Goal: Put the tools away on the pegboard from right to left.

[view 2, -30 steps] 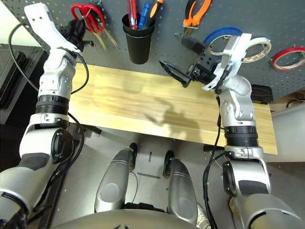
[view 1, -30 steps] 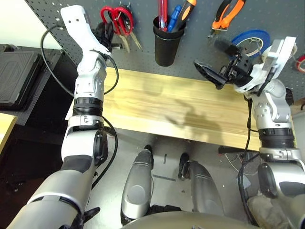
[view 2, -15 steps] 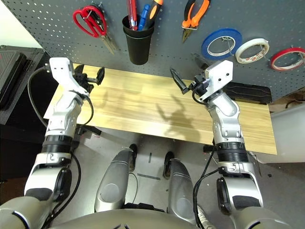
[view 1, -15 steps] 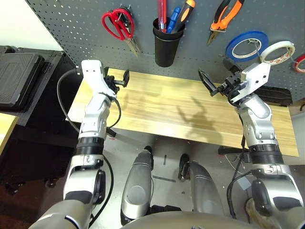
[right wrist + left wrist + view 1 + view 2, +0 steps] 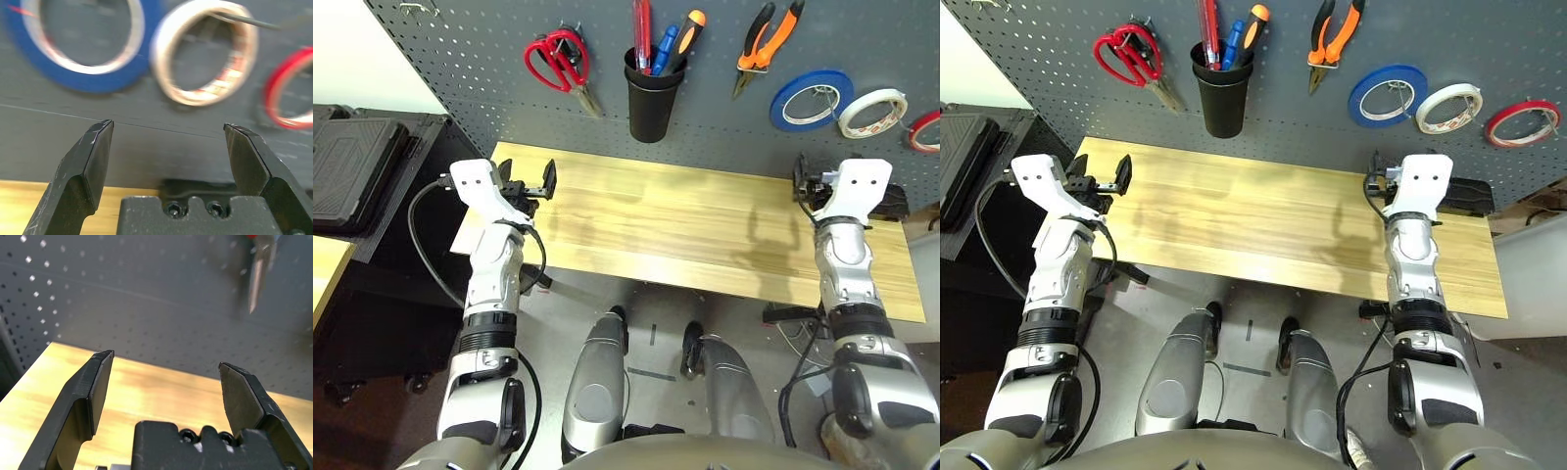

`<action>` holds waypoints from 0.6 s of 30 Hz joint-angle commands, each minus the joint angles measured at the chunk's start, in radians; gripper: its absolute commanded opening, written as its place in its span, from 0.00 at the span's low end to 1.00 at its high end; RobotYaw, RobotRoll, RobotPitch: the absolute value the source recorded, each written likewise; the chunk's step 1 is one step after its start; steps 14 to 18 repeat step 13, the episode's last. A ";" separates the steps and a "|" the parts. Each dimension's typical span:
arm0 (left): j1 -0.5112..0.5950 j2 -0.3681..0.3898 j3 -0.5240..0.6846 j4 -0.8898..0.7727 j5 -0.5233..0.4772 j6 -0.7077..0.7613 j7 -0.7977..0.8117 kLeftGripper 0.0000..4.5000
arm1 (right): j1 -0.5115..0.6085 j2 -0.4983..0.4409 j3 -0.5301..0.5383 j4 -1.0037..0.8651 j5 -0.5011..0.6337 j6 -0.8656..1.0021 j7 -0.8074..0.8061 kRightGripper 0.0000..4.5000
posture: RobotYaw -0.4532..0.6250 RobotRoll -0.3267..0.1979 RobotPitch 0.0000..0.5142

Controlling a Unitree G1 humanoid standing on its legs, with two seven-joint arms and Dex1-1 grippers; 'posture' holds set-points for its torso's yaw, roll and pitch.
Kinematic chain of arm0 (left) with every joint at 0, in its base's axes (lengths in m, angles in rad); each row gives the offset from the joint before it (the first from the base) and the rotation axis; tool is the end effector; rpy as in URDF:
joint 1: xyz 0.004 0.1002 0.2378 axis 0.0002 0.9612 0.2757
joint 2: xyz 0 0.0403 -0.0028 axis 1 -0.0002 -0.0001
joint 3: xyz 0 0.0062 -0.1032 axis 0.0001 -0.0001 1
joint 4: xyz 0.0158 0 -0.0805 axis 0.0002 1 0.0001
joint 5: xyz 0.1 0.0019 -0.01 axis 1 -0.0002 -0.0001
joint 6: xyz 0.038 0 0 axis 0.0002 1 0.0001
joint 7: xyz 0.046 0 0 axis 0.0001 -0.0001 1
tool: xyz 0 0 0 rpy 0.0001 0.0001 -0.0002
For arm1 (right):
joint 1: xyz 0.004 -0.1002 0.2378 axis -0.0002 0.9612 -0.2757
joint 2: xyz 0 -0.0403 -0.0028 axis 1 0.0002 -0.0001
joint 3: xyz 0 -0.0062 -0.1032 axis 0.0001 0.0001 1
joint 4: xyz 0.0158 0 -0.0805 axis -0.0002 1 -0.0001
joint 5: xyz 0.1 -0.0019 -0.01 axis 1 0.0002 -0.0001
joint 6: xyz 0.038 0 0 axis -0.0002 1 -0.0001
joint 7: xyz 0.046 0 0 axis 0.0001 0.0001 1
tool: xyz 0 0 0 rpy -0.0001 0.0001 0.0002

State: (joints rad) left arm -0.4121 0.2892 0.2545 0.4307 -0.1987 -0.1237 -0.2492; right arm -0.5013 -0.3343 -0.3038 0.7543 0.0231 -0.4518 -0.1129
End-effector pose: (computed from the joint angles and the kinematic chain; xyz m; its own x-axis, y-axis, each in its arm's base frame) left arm 0.2749 0.2426 0.0866 0.9870 -0.0161 0.1598 0.0129 0.9997 0.0209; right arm 0.2805 -0.2602 0.0741 0.8925 -0.3515 0.2827 0.3954 0.9113 -0.1152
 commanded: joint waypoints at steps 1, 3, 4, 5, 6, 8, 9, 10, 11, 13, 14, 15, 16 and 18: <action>0.012 0.022 0.016 0.052 -0.005 -0.040 -0.022 0.99 | 0.003 -0.028 -0.036 0.078 0.002 -0.030 -0.066 1.00 | 0.64 0.62 0.45; 0.012 0.033 0.022 0.065 -0.009 -0.048 -0.029 0.99 | 0.001 -0.041 -0.037 0.111 -0.001 -0.047 -0.083 1.00 | 0.64 0.62 0.45; 0.011 0.037 0.025 0.072 -0.010 -0.051 -0.032 0.99 | 0.000 -0.046 -0.036 0.125 -0.003 -0.055 -0.091 1.00 | 0.64 0.62 0.45; 0.009 0.041 0.028 0.078 -0.012 -0.053 -0.033 0.99 | -0.002 -0.050 -0.036 0.138 -0.004 -0.062 -0.096 1.00 | 0.64 0.62 0.45; 0.007 0.046 0.031 0.086 -0.014 -0.055 -0.036 0.99 | -0.005 -0.054 -0.035 0.152 -0.004 -0.069 -0.104 1.00 | 0.63 0.62 0.45; 0.003 0.050 0.034 0.095 -0.015 -0.059 -0.039 0.99 | -0.012 -0.059 -0.035 0.173 -0.002 -0.079 -0.117 1.00 | 0.63 0.62 0.45; 0.001 0.052 0.035 0.099 -0.015 -0.061 -0.041 0.99 | -0.015 -0.061 -0.034 0.183 -0.002 -0.084 -0.120 1.00 | 0.63 0.62 0.44; -0.002 0.055 0.038 0.106 -0.015 -0.062 -0.041 0.99 | -0.018 -0.062 -0.032 0.191 -0.002 -0.089 -0.124 1.00 | 0.63 0.62 0.44; -0.007 0.057 0.040 0.112 -0.015 -0.064 -0.039 0.99 | -0.023 -0.065 -0.033 0.204 -0.001 -0.094 -0.128 1.00 | 0.63 0.62 0.44; -0.014 0.062 0.045 0.123 -0.015 -0.069 -0.037 0.99 | -0.030 -0.067 -0.032 0.220 0.000 -0.101 -0.137 1.00 | 0.63 0.62 0.43; -0.014 0.062 0.045 0.123 -0.015 -0.069 -0.037 0.99 | -0.030 -0.067 -0.032 0.220 0.000 -0.101 -0.137 1.00 | 0.63 0.62 0.43; -0.014 0.062 0.045 0.123 -0.015 -0.069 -0.037 0.99 | -0.030 -0.067 -0.032 0.220 0.000 -0.101 -0.137 1.00 | 0.63 0.62 0.43; -0.014 0.062 0.045 0.123 -0.015 -0.069 -0.037 0.99 | -0.030 -0.067 -0.032 0.220 0.000 -0.101 -0.137 1.00 | 0.63 0.62 0.43; -0.014 0.062 0.045 0.123 -0.015 -0.069 -0.037 0.99 | -0.030 -0.067 -0.032 0.220 0.000 -0.101 -0.137 1.00 | 0.63 0.62 0.43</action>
